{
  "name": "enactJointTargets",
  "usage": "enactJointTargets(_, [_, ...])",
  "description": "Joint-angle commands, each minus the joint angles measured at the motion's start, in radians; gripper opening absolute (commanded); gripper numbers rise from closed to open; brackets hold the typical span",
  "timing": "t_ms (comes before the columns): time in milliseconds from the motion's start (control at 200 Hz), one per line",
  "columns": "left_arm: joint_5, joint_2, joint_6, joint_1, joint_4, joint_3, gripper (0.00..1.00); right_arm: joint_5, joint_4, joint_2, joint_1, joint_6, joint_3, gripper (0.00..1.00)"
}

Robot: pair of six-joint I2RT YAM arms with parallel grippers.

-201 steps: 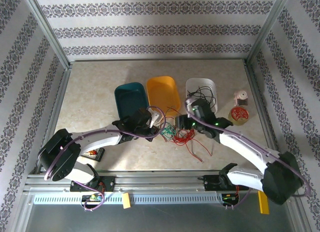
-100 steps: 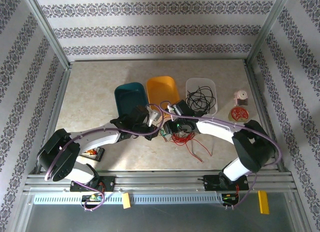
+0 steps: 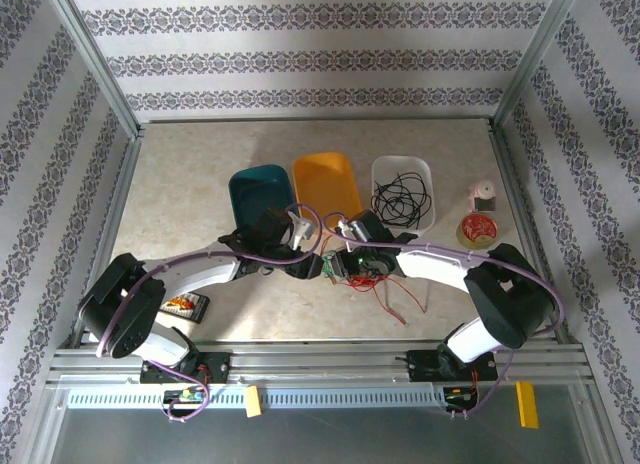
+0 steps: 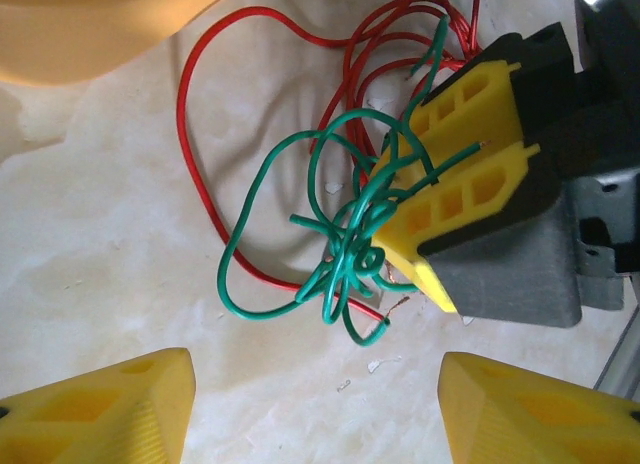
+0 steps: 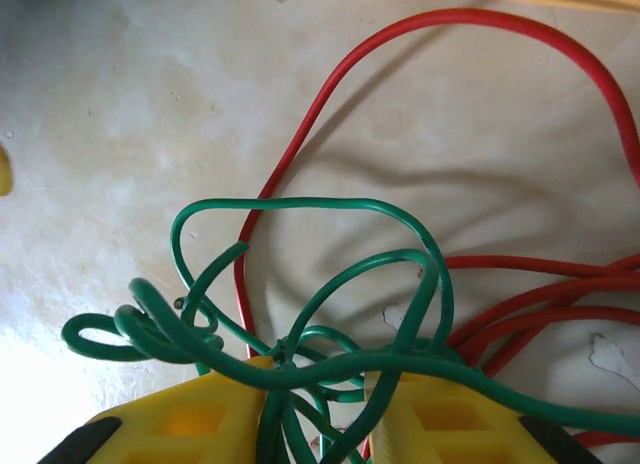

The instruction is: Untangle the cables

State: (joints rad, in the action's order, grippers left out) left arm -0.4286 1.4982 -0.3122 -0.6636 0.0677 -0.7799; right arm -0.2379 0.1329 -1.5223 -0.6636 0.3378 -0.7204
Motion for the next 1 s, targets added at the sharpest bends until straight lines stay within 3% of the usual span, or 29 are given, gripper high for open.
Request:
enactJointTargets(0, [-0.046, 0.043, 0.054, 0.004, 0.002, -0.072, 0.66, -0.006, 0.071, 0.002, 0.002, 0.007, 0.046, 0.29])
enactJointTargets(355, [-0.119, 0.2, 0.146, 0.004, 0.05, -0.243, 0.66, -0.005, 0.048, 0.035, 0.007, 0.036, 0.106, 0.28])
enactJointTargets(500, [-0.164, 0.25, 0.178, 0.004, 0.077, -0.28, 0.59, -0.006, 0.041, 0.057, 0.021, 0.041, 0.121, 0.28])
enactJointTargets(805, [-0.289, 0.326, 0.275, 0.005, 0.233, -0.338, 0.56, 0.005, 0.038, 0.069, 0.036, 0.053, 0.127, 0.27])
enactJointTargets(995, [-0.269, 0.288, 0.314, 0.008, 0.264, -0.305, 0.57, 0.0, 0.034, 0.091, 0.057, 0.064, 0.136, 0.27])
